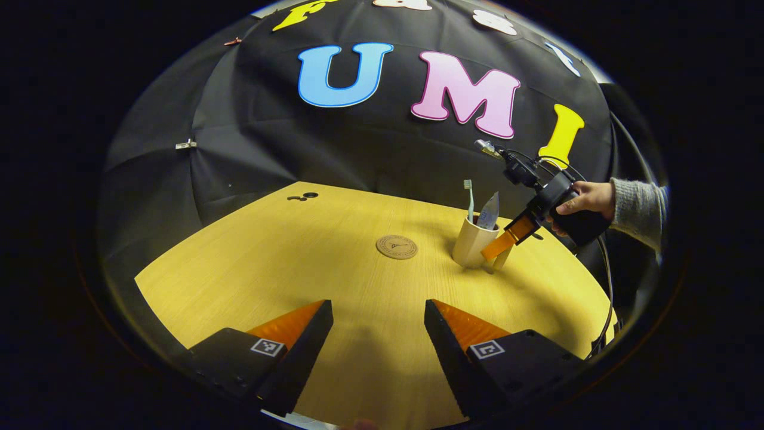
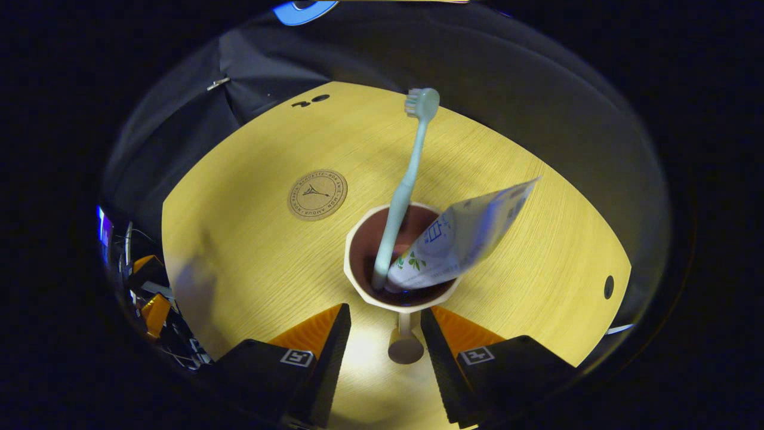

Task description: Put the toothbrush and toothpaste on the desktop into the cup, then pick up the cup and place it on the coaster on the desktop.

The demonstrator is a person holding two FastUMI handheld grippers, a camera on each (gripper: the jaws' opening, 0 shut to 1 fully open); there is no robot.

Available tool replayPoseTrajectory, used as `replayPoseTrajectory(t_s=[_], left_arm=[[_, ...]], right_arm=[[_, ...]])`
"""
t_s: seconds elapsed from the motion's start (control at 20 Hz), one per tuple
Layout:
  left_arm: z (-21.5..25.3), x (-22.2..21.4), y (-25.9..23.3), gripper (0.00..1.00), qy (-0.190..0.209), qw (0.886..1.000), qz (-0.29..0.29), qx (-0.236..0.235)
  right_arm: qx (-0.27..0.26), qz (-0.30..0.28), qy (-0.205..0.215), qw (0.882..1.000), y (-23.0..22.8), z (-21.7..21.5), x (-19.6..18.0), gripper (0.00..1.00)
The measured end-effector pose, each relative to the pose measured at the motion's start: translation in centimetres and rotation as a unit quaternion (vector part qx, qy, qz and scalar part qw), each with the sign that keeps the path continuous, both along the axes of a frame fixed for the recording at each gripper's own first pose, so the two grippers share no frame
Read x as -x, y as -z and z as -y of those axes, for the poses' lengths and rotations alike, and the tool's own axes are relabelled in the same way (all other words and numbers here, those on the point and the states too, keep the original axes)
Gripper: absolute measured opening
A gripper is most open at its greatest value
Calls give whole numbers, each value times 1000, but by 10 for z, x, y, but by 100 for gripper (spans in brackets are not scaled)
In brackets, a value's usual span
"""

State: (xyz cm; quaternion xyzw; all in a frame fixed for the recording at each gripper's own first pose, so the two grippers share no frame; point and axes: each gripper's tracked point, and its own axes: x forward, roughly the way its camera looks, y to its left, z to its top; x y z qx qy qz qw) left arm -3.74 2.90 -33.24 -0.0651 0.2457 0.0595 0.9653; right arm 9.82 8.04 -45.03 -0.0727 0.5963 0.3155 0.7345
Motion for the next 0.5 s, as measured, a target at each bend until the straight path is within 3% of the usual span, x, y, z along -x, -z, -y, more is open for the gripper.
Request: replayPoseTrajectory(t_s=[0.3, 0.35, 0.4, 0.5], left_arm=[[-9, -6, 1, 97, -10, 1000, 4, 13], [-9, -6, 2, 97, -10, 1000, 5, 14], [-9, -7, 3, 97, -10, 1000, 3, 13], [-12, -9, 5, 97, -10, 1000, 0, 10]], right_arm=[[31, -3, 7, 999, 19, 9, -5, 58], [29, -7, 12, 999, 13, 10, -5, 38], [30, -9, 15, 999, 16, 10, -4, 30], [37, -5, 12, 999, 16, 10, -5, 27]])
